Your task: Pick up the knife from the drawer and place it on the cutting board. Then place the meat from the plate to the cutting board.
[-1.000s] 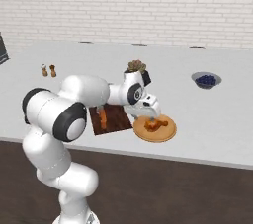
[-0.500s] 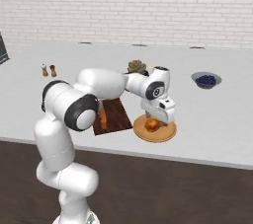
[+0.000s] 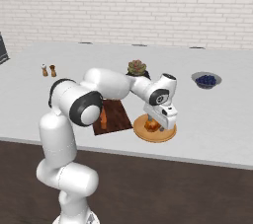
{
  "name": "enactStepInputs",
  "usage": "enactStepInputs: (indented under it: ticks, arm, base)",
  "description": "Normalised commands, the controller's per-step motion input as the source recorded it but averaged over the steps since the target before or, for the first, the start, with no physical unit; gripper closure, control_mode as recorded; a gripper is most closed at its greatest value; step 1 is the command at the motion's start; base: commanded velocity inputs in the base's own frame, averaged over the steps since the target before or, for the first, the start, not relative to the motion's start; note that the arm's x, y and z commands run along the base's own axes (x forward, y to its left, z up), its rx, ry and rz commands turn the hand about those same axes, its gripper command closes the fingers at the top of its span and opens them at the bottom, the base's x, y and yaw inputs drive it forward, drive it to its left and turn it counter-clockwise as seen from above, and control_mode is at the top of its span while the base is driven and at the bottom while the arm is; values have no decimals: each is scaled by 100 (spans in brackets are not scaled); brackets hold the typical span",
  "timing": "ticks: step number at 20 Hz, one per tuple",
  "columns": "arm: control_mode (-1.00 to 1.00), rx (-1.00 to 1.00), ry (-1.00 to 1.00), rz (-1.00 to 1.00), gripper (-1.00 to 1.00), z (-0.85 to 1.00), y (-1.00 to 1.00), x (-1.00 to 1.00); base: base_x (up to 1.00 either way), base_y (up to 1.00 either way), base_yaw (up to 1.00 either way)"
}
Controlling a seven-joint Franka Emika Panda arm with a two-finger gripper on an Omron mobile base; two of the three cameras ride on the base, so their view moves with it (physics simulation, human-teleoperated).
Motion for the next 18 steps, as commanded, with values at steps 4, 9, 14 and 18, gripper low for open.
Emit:
enactStepInputs:
  ticks: [4,9,14,18]
  arm:
    - [-100,2,0,0,-100,-20,7,30]
    - [-100,1,0,0,-100,-20,9,32]
    - [-100,1,0,0,-100,-36,9,22]
    - [-100,1,0,0,-100,-57,24,6]
  base:
    - [0,0,0]
    - [0,0,0]
    - [0,0,0]
    - [0,0,0]
